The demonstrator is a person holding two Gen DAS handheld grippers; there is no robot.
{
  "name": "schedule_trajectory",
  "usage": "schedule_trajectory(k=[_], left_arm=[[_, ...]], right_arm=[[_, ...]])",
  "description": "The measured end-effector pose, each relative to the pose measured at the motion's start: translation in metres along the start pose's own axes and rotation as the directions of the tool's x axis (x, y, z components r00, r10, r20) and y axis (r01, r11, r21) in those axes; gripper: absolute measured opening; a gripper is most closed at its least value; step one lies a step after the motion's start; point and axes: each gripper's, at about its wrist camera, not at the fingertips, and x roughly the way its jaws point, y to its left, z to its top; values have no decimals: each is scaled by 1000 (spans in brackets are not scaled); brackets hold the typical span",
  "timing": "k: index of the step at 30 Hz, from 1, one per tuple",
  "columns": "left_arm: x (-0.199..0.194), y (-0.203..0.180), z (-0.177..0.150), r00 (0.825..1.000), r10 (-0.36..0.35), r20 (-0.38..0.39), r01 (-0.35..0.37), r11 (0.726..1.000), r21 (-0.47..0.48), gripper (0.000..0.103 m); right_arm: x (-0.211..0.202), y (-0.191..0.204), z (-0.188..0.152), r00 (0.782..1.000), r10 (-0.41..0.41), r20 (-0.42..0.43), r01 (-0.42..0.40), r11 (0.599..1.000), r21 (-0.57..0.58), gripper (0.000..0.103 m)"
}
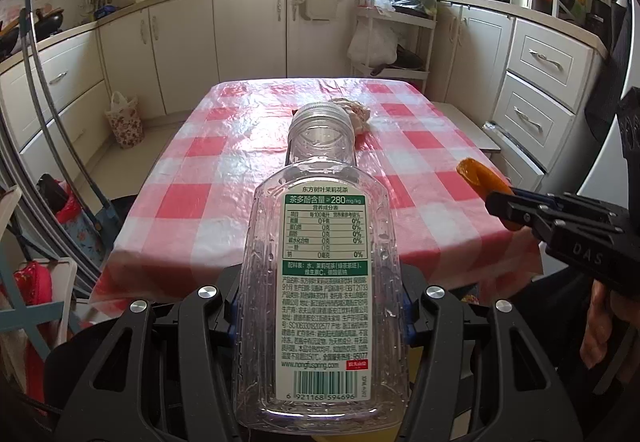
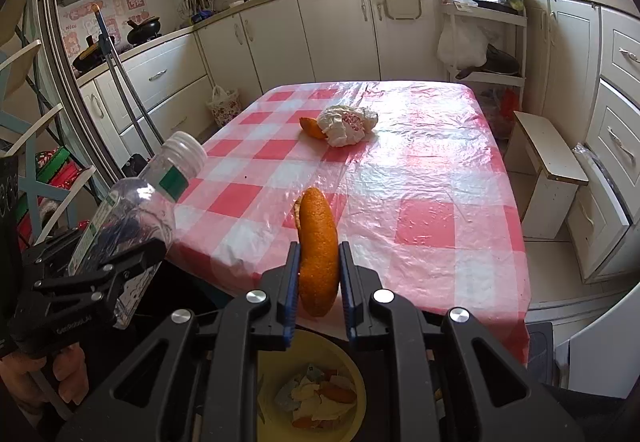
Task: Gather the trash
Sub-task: 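Carry the bottle and the orange peel down toward the yellow bucket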
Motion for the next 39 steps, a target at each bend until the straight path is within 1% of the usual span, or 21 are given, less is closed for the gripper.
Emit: schedule_trajectory(k=[8,16,22,25,30,37,39], left_arm=[[-12,-9,-14,999,-25,-29,26,999,33,54],[-21,-20,-40,995,-45,-89,54,993,102,54],[-20,-31,-55,988,-55,-145,78,984,158,54],[-16,-38,-60,982,-60,-181,95,977,193,54],[-5,-48,-72,965,-59,-257,124,961,247,54],[9,-51,-82,940,-56,-337,149,954,258,54],[14,-53,-86,928,-53,-370,160,950,267,54]], right_arm=[[-2,0,-2,1000,0,1,0,1000,1,19],[-11,4,-8,1000,-1,10,1,1000,5,19],[-14,5,-10,1000,0,10,0,1000,0,19],[-14,5,-10,1000,-1,9,1,1000,0,19],[-14,5,-12,1000,-2,6,2,1000,0,19],[-14,6,-12,1000,-2,3,2,1000,-3,19],[-14,6,-12,1000,-1,3,1,1000,-3,19]])
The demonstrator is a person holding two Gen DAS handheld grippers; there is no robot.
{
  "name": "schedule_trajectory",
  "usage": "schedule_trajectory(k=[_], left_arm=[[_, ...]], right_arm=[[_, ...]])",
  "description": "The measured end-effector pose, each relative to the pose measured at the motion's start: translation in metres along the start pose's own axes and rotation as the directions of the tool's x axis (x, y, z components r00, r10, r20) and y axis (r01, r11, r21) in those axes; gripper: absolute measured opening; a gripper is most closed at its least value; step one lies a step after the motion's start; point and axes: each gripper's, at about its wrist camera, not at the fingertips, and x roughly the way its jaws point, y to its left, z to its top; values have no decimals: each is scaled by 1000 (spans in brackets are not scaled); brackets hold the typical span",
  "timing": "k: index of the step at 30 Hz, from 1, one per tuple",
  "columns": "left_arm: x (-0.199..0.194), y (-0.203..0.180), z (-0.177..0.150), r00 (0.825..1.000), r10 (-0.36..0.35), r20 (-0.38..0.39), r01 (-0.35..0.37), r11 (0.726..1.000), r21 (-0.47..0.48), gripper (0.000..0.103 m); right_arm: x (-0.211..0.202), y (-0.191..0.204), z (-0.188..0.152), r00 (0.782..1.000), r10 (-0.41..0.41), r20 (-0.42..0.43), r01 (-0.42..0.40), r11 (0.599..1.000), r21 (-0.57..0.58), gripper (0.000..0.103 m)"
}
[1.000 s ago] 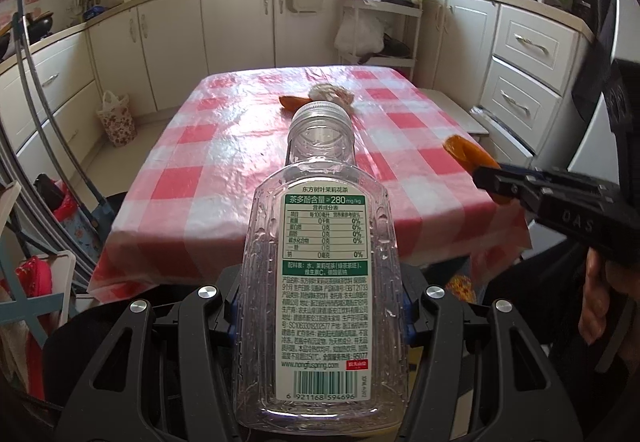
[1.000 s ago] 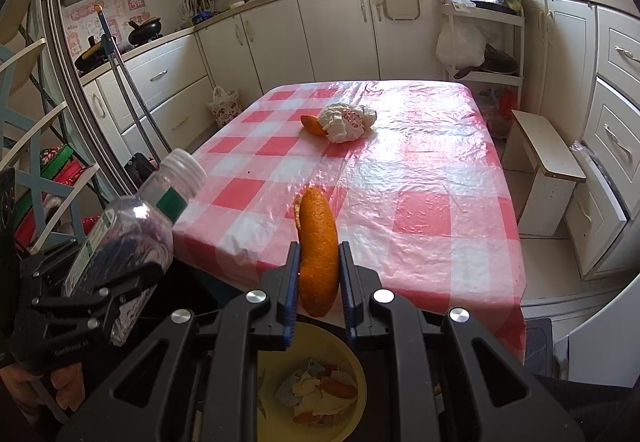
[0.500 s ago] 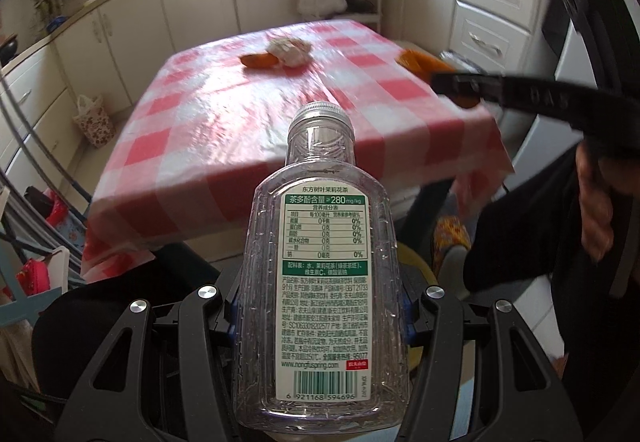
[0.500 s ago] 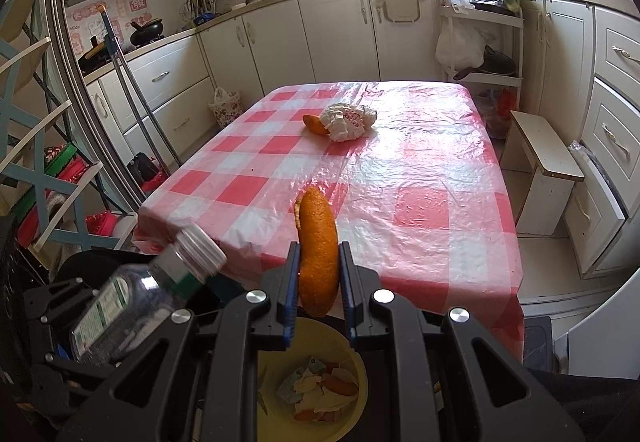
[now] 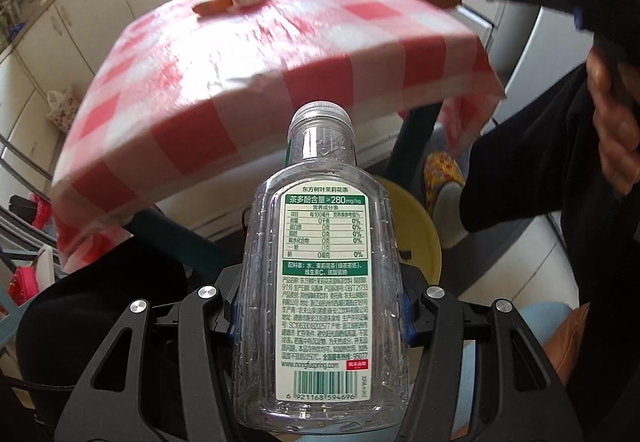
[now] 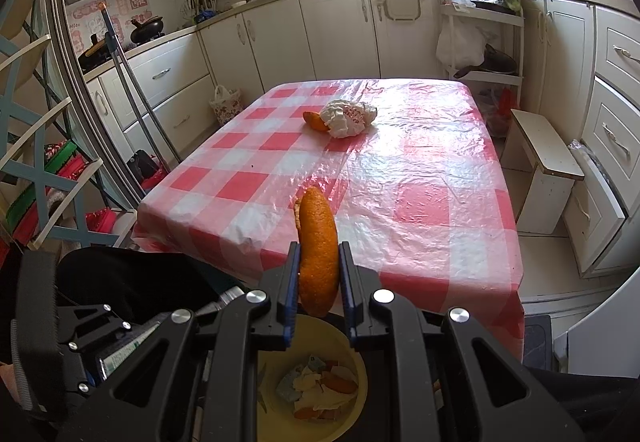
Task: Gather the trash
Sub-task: 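Carry the bottle and the orange peel down toward the yellow bucket, then open the left gripper over the bucket to drop the clear bottle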
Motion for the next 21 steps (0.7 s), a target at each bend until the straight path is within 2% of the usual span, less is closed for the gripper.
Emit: schedule_trajectory(k=[11,21], left_arm=[[31,-3,-2,989,5,-145,-4,1000,8,54],[33,-2,-1,989,15,-148,-15,1000,6,55]], right_arm=[[0,0,-1,1000,2,0,-2,1000,-1,19],[0,1,-1,1000,2,-2,-2,1000,-2,19]])
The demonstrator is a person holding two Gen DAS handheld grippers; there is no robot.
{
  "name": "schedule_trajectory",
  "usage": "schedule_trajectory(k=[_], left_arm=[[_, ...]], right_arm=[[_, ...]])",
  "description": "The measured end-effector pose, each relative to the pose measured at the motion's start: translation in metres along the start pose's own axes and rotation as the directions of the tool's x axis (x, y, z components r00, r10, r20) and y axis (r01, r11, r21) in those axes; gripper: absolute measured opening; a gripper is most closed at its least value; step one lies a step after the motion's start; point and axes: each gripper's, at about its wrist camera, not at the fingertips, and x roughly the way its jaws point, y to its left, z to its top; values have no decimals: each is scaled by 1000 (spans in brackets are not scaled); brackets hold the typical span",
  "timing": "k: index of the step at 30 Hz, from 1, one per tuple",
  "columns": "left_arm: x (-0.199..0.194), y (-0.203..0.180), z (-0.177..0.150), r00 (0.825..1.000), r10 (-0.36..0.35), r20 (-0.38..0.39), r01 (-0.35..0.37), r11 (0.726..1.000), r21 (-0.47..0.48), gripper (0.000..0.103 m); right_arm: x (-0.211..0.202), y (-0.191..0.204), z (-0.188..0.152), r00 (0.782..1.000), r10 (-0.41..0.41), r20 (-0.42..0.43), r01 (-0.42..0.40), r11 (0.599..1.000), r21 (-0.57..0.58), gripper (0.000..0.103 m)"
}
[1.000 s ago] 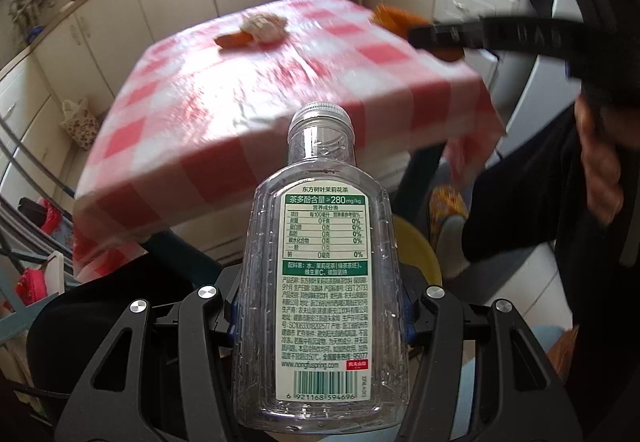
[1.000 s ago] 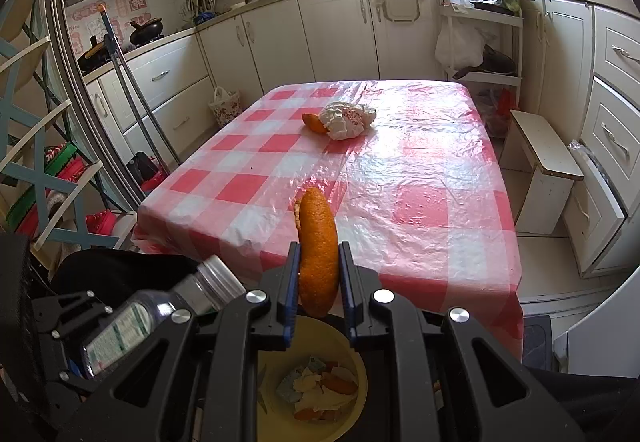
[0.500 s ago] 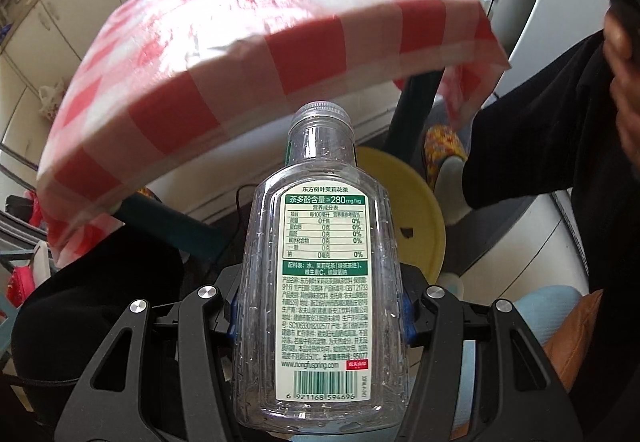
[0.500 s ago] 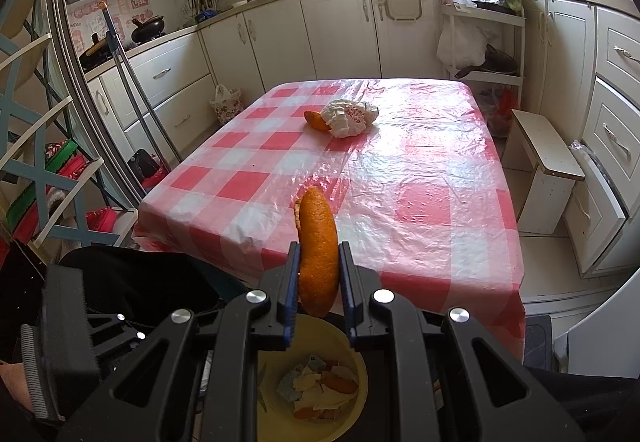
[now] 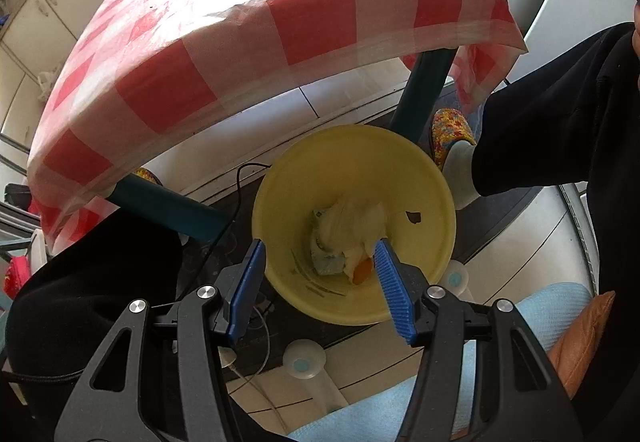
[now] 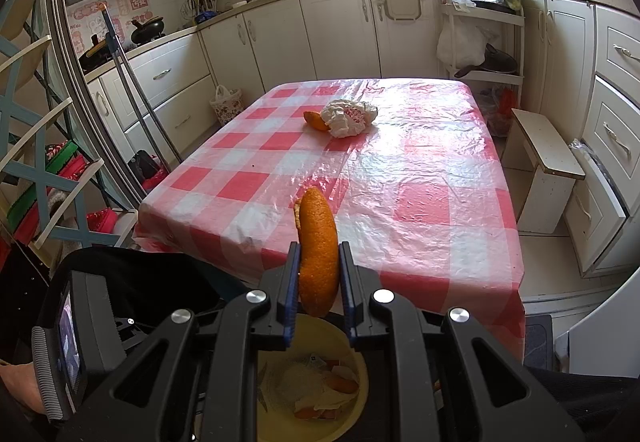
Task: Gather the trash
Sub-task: 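Open the left gripper over the bucket to drop the clear bottle, then open the right gripper over the bucket to drop the orange peel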
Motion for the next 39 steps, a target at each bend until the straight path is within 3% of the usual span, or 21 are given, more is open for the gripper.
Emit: schedule_trajectory(k=[17,24,39], left_arm=[[-28,34,2,989,49,139,-26,986,-164,59],[-38,52,1,978,93,189,-45,969,-245,60],[-43,58,0,968,115,222,-50,959,-279,60]], right_arm=[[18,27,-29,989,3,-145,-17,995,-94,19],[38,46,-49,966,7,-257,-51,985,-165,19],[63,61,-75,922,-9,-387,-87,969,-230,19]])
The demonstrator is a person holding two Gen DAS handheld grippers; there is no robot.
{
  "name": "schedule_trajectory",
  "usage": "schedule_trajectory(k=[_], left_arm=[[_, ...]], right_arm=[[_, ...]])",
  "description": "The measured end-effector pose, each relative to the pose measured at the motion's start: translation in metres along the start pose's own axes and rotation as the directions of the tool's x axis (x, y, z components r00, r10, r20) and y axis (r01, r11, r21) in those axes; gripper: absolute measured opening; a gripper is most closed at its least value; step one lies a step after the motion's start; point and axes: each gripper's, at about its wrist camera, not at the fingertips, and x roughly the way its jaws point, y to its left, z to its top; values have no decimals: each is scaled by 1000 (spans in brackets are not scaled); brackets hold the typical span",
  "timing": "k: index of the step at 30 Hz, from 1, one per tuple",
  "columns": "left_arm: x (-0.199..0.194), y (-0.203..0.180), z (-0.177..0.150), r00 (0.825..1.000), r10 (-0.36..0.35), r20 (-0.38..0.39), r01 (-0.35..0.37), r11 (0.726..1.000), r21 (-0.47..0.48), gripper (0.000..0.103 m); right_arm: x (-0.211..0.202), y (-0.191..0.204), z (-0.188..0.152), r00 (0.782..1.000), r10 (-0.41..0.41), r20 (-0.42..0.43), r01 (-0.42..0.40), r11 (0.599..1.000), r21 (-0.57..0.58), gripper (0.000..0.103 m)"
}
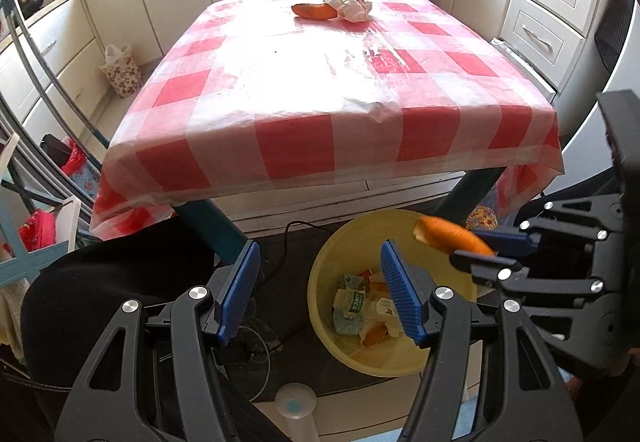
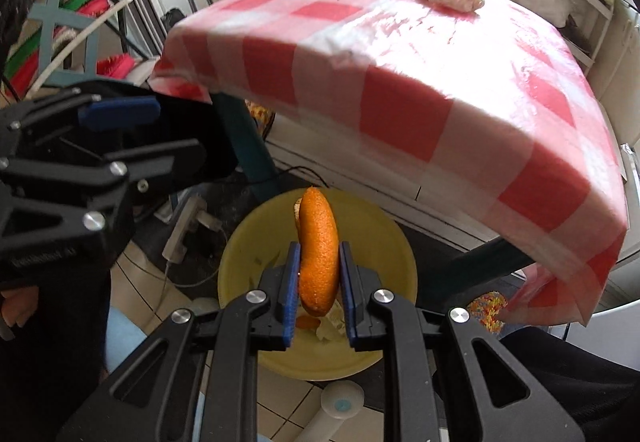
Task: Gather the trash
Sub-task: 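Open the right gripper over the bucket to drop the orange peel, then raise both grippers back to the table toward the last tissue and peel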
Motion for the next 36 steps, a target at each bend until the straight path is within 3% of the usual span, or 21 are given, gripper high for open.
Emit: schedule_trajectory(k=[2,4,5,36], left_arm=[[-1,0,0,1000,-1,3,1,1000,-1,61],[-1,1,0,1000,-1,5,1,1000,-3,61],[-2,1,0,1000,-1,6,1,1000,-3,61],[-2,-1,0,1000,5,9,-5,1000,3,62]], right_arm=[[5,1,0,1000,2,-20,-2,1000,-3,20],[8,0,-1,999,-8,-32,9,1000,4,33],[7,-1,-1,1000,-11,-29,12,1000,9,34],[-16,-11,6,994,-36,98,31,998,56,41]])
